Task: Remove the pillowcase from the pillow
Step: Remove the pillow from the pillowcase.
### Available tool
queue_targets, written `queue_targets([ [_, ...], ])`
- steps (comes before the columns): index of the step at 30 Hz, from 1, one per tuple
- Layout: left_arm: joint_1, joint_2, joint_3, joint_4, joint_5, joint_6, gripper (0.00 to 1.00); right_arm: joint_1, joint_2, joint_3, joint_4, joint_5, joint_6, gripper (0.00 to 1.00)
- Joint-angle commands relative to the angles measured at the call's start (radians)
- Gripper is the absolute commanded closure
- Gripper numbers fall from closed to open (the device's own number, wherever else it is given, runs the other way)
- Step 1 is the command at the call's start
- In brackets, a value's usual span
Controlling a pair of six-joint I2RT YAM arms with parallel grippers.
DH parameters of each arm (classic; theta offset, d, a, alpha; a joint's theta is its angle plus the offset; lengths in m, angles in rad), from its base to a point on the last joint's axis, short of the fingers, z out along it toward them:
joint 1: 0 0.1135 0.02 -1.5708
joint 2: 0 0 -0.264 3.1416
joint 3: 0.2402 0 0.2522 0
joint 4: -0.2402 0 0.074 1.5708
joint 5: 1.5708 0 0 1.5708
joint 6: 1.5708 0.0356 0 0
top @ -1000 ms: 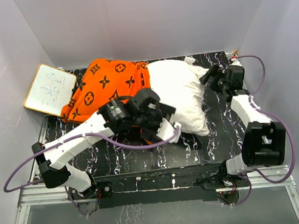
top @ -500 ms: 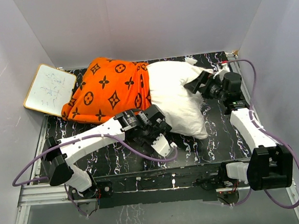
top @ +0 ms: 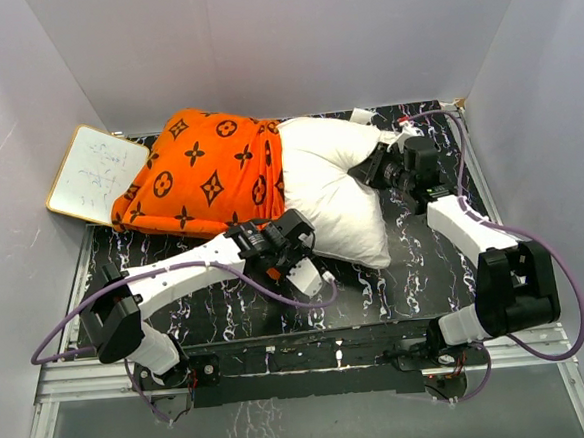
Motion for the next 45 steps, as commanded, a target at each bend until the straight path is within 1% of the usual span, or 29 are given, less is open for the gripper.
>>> queue_targets([
  [1, 0.036, -0.001, 0.002, -0.044, -0.111, -0.044, 0.79, -0.008, 0.022, 0.07, -0.024, 0.199, -0.044, 0.92],
  [4, 0.06, -0.016, 0.022, -0.105, -0.12, -0.09, 0.95, -0.06, 0.041, 0.106, -0.028, 0.238, -0.023, 0.92],
  [5, 0.069, -0.027, 0.02, -0.12, -0.126, -0.094, 0.99, -0.078, 0.045, 0.115, -0.027, 0.245, -0.022, 0.92],
  [6, 0.081, -0.041, 0.015, -0.129, -0.132, -0.09, 1.0, -0.096, 0.049, 0.123, -0.027, 0.253, -0.022, 0.92],
  [9, 0.128, -0.092, -0.001, -0.163, -0.137, -0.084, 1.0, -0.141, 0.063, 0.138, -0.024, 0.259, -0.024, 0.92],
  [11, 0.171, -0.122, -0.006, -0.197, -0.134, -0.089, 1.0, -0.202, 0.075, 0.146, -0.022, 0.25, -0.022, 0.92],
  [14, 0.262, -0.183, -0.052, -0.242, -0.11, -0.078, 1.0, -0.248, 0.096, 0.154, -0.016, 0.232, -0.015, 0.92],
  [19, 0.421, -0.279, -0.156, -0.224, -0.063, -0.02, 1.0, -0.272, 0.126, 0.183, -0.021, 0.246, -0.035, 0.92],
  [22, 0.437, -0.288, -0.154, -0.23, -0.012, -0.051, 1.0, -0.276, 0.143, 0.22, -0.041, 0.249, -0.043, 0.92],
  [23, 0.437, -0.279, -0.13, -0.231, 0.019, -0.069, 1.0, -0.275, 0.147, 0.235, -0.051, 0.234, -0.042, 0.85],
  [25, 0.421, -0.242, -0.062, -0.234, 0.069, -0.119, 1.0, -0.268, 0.141, 0.255, -0.089, 0.208, -0.037, 0.46],
  [26, 0.406, -0.213, -0.018, -0.231, 0.079, -0.158, 1.0, -0.266, 0.125, 0.258, -0.109, 0.201, -0.036, 0.31],
  [28, 0.376, -0.146, 0.081, -0.229, 0.105, -0.246, 1.0, -0.264, 0.055, 0.229, -0.138, 0.197, -0.032, 0.05],
  [29, 0.364, -0.105, 0.132, -0.231, 0.121, -0.284, 1.0, -0.265, 0.008, 0.197, -0.139, 0.191, -0.025, 0.02],
  [30, 0.351, -0.055, 0.189, -0.238, 0.137, -0.319, 1.0, -0.264, -0.072, 0.154, -0.136, 0.185, -0.015, 0.02],
  [33, 0.315, 0.07, 0.354, -0.268, 0.172, -0.407, 1.0, -0.242, -0.245, 0.022, -0.149, 0.191, 0.004, 0.02],
  [38, 0.27, 0.26, 0.649, -0.306, 0.223, -0.496, 1.0, -0.156, -0.468, -0.079, -0.329, 0.164, 0.016, 0.02],
  [41, 0.246, 0.367, 0.829, -0.357, 0.24, -0.529, 1.0, -0.121, -0.56, -0.128, -0.365, 0.116, 0.053, 0.02],
  [43, 0.228, 0.422, 0.929, -0.395, 0.246, -0.54, 1.0, -0.114, -0.582, -0.145, -0.373, 0.052, 0.081, 0.02],
  [45, 0.215, 0.455, 1.002, -0.42, 0.254, -0.552, 1.0, -0.11, -0.587, -0.168, -0.374, 0.034, 0.089, 0.02],
])
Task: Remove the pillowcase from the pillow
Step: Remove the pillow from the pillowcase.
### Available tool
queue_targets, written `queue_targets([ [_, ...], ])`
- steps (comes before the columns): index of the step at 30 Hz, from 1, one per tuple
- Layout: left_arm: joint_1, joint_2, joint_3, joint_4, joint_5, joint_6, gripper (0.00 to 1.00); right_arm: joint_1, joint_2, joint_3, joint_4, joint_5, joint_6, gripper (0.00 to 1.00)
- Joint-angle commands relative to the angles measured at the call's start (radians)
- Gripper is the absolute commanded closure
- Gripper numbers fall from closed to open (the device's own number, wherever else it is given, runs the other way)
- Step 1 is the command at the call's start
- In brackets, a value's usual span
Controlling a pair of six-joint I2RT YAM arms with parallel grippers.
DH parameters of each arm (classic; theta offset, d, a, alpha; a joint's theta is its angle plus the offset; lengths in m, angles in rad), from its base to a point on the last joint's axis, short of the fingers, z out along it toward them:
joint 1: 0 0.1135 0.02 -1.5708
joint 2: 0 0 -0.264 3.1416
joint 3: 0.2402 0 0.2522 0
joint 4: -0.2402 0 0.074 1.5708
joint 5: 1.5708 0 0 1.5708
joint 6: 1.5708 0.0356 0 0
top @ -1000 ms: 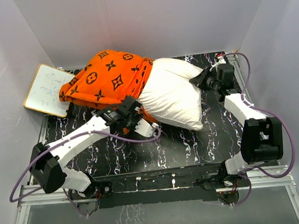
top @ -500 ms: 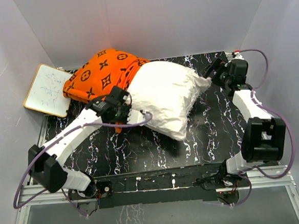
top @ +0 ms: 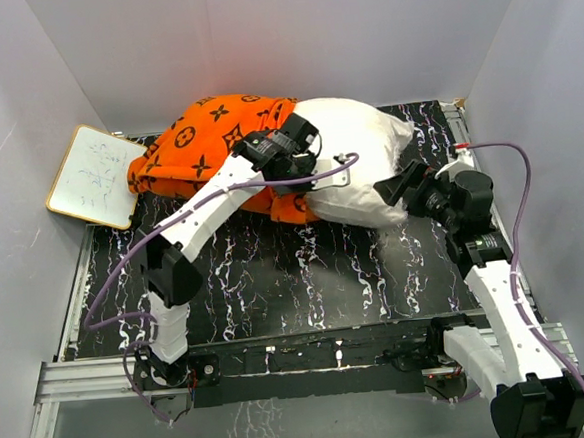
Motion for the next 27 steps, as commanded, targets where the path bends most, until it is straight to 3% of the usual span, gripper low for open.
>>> queue_targets([
  [1, -0.039, 0.039, 0.17, -0.048, 0.059, -0.058, 1.0, 0.01, -0.007, -0.049, -0.039, -0.054, 0.036, 0.02],
  [5, -0.055, 0.019, 0.171, -0.074, 0.074, -0.074, 1.0, 0.01, 0.024, -0.09, -0.04, 0.056, -0.003, 0.02],
  [9, -0.056, -0.045, 0.086, -0.093, 0.1, -0.078, 1.0, 0.01, 0.109, -0.116, 0.074, 0.154, -0.001, 0.02],
  [14, -0.056, -0.133, -0.032, -0.093, 0.078, -0.062, 1.0, 0.001, 0.251, -0.076, 0.261, 0.076, 0.085, 0.02],
  [23, -0.056, -0.183, -0.108, -0.07, 0.063, -0.028, 1.0, -0.009, 0.332, -0.197, 0.941, -0.167, 0.393, 0.02],
  [27, -0.065, -0.197, -0.136, -0.053, 0.067, 0.005, 1.0, -0.009, 0.348, -0.214, 1.014, -0.151, 0.44, 0.02],
])
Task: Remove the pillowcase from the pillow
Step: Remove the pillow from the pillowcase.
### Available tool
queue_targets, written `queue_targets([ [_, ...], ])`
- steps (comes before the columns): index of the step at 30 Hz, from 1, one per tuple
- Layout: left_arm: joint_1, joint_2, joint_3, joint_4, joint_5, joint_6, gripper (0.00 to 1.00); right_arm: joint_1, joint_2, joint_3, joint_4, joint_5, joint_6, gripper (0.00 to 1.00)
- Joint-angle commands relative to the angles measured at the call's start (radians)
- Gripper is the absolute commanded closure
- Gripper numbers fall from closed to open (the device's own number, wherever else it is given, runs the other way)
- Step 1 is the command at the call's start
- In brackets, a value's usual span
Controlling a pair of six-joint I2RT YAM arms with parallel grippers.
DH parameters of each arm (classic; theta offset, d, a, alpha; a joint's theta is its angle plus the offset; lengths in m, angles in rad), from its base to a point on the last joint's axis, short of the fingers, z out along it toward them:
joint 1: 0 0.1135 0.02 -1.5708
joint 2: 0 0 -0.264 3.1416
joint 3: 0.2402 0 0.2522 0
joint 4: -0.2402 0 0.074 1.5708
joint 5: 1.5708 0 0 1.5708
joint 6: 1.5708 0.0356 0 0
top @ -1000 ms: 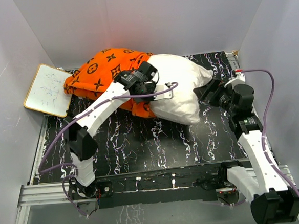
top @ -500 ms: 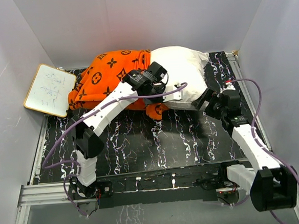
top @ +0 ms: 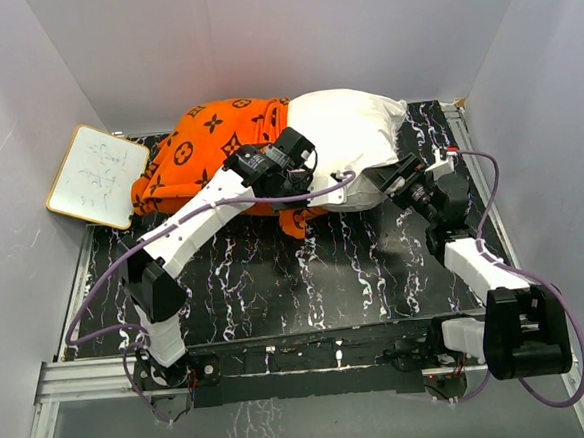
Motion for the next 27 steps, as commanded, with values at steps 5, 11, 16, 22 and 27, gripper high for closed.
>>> queue_targets([
  [5, -0.085, -0.109, -0.046, -0.035, 0.009, 0.068, 1.0, 0.05, 0.127, 0.015, 0.382, 0.013, 0.166, 0.02],
  [11, -0.194, -0.094, 0.03, -0.101, -0.01, 0.07, 1.0, 0.213, 0.219, 0.189, 0.098, 0.237, -0.039, 0.02],
  [16, -0.214, -0.079, 0.124, -0.181, 0.01, 0.039, 1.0, 0.227, 0.262, 0.224, 0.039, 0.357, -0.063, 0.29],
  [22, -0.214, -0.147, 0.086, -0.203, -0.053, -0.01, 1.0, 0.224, 0.265, 0.252, -0.027, 0.491, -0.133, 0.92],
  [27, -0.03, -0.323, -0.101, -0.125, -0.075, -0.087, 0.07, 0.15, 0.176, 0.268, -0.068, 0.558, -0.192, 0.92],
])
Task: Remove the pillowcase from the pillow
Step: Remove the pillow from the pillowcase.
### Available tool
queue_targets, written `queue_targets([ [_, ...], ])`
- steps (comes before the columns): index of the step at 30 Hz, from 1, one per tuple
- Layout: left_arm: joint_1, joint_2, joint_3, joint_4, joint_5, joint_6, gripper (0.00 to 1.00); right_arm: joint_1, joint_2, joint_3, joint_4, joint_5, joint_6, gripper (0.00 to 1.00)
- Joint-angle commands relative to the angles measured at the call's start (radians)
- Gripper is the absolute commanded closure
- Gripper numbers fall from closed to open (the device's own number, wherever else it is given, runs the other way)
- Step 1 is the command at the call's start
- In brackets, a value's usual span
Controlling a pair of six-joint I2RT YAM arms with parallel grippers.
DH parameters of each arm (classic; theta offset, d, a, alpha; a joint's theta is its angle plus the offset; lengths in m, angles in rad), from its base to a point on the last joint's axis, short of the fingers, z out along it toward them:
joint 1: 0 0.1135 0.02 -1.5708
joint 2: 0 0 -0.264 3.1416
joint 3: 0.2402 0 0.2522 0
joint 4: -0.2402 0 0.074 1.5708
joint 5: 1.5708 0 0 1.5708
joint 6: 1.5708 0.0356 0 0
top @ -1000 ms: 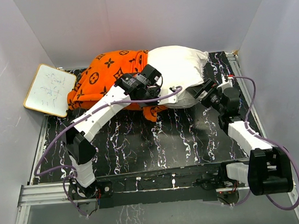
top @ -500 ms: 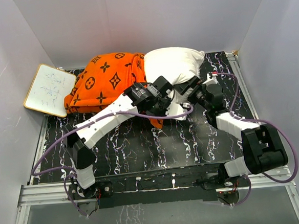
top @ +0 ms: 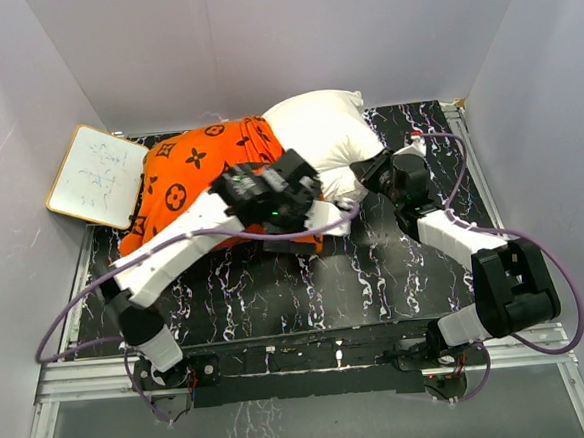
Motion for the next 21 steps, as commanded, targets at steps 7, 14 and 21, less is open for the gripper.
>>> queue_targets([
  [7, 0.601, -0.403, -0.341, 0.017, 0.182, -0.053, 0.03, -0.184, -0.145, 0.133, -0.158, 0.263, -0.172, 0.92],
  [14, 0.807, -0.521, -0.582, 0.052, 0.249, 0.017, 0.03, -0.23, -0.177, 0.135, -0.212, 0.25, -0.211, 0.92],
  [21, 0.814, -0.492, -0.635, 0.034, 0.376, -0.056, 0.03, -0.23, -0.18, 0.139, -0.231, 0.219, -0.241, 0.92],
])
